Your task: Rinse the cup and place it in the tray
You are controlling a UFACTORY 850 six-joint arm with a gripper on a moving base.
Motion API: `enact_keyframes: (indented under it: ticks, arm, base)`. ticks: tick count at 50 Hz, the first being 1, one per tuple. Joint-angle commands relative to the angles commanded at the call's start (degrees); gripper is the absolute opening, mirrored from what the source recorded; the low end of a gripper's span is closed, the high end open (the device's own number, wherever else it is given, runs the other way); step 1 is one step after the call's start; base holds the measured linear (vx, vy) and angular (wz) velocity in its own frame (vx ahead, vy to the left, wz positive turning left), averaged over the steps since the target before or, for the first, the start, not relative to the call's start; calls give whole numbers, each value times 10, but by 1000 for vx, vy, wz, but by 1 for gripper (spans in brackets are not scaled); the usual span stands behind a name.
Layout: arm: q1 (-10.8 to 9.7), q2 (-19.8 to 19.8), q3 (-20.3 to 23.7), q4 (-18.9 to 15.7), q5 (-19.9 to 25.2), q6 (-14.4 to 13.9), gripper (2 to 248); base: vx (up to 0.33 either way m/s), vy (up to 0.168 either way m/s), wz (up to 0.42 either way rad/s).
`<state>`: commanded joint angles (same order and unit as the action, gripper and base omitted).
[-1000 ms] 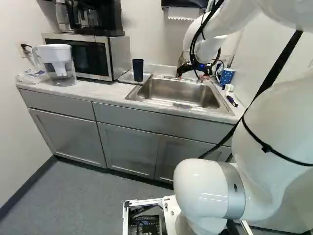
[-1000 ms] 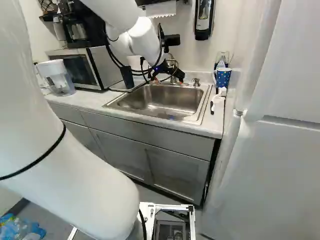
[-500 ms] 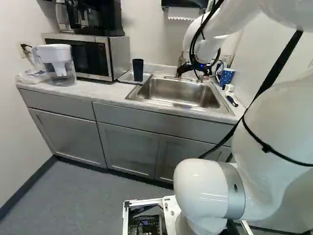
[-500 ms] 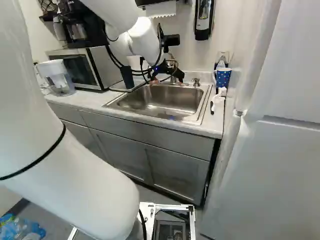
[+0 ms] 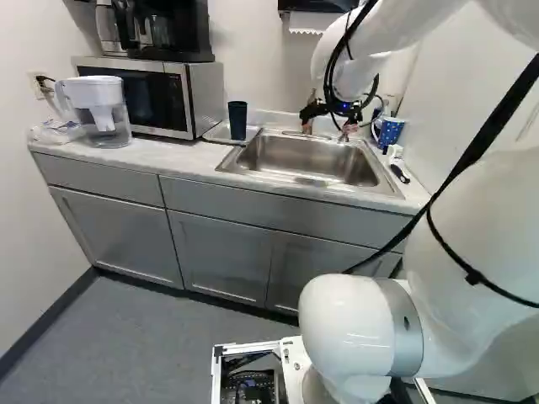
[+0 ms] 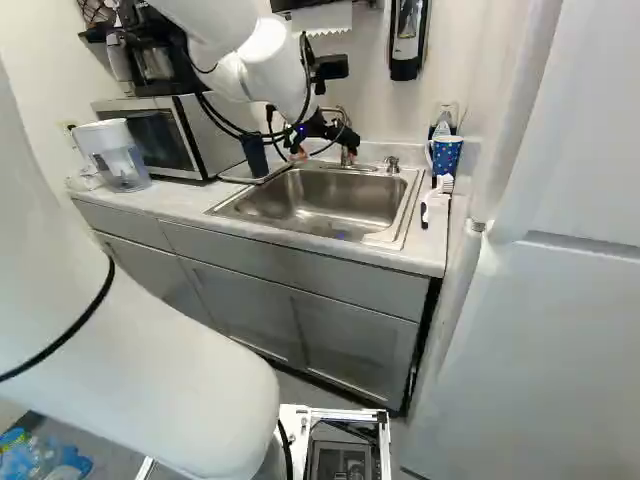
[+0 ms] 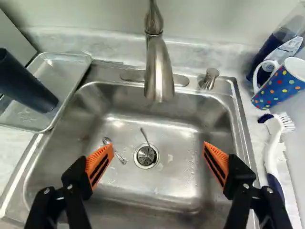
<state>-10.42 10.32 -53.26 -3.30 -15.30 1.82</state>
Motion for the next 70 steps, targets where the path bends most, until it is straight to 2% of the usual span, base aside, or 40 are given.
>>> enact_keyframes:
  ticks: [70]
  arm:
    - [3, 6, -1, 0, 0, 0, 247]
  base:
    - [-3, 3, 0]
